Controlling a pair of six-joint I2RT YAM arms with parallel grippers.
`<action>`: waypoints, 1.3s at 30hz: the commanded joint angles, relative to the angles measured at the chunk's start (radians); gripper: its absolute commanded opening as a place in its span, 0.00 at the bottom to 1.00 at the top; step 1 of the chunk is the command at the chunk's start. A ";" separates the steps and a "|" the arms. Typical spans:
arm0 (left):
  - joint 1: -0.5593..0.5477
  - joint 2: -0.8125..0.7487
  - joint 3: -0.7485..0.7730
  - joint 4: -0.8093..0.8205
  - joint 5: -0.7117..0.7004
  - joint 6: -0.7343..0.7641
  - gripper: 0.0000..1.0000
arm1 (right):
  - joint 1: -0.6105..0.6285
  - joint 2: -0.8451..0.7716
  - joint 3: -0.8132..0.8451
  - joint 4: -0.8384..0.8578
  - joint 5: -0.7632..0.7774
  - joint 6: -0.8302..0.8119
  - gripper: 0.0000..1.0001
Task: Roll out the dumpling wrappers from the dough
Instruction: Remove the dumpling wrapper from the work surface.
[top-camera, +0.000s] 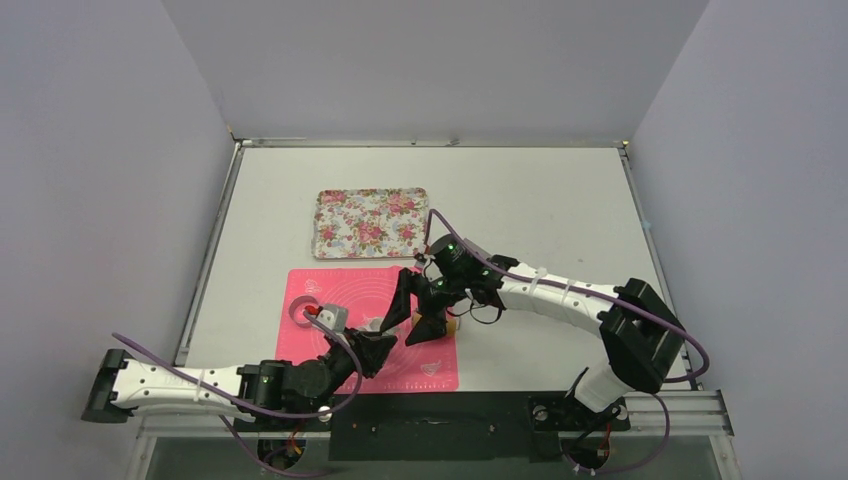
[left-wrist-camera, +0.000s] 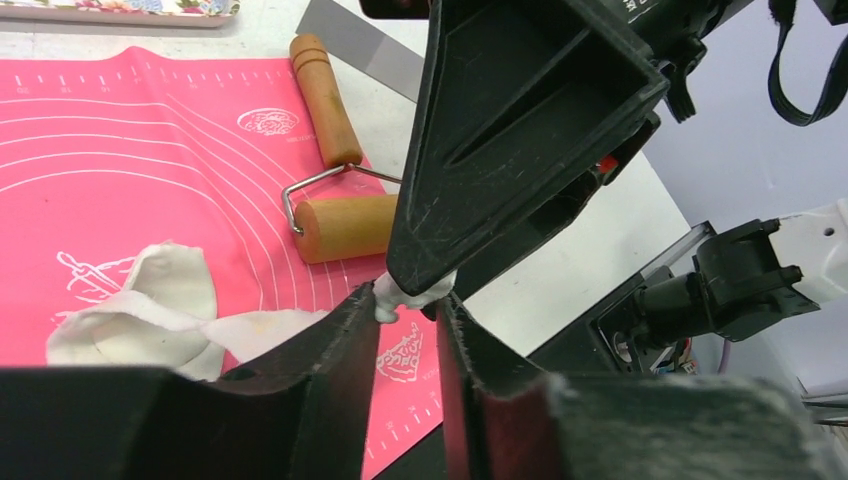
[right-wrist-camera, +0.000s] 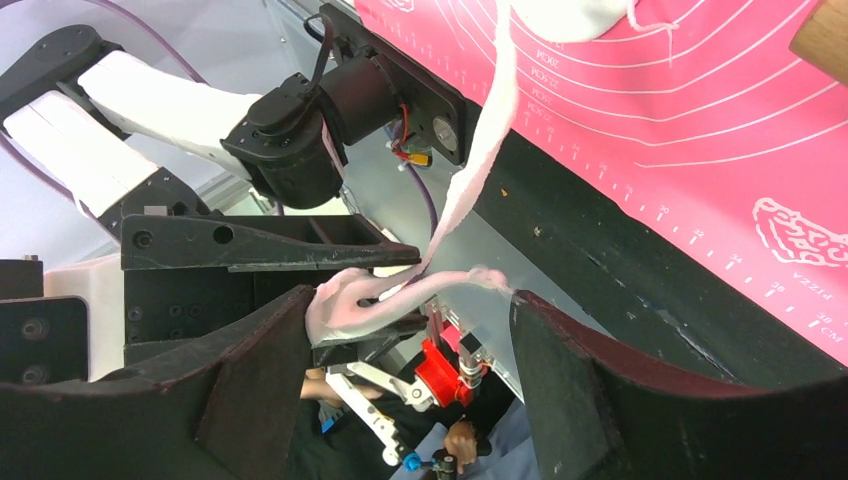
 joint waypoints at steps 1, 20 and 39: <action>0.004 0.029 0.034 0.082 -0.028 -0.012 0.19 | 0.006 -0.050 -0.019 0.059 0.011 0.028 0.66; 0.004 0.122 0.030 0.154 0.027 -0.027 0.00 | 0.046 0.002 0.022 0.189 0.039 0.089 0.82; 0.002 0.079 0.115 -0.298 0.123 -0.289 0.10 | -0.090 -0.143 0.043 -0.306 0.363 -0.202 0.88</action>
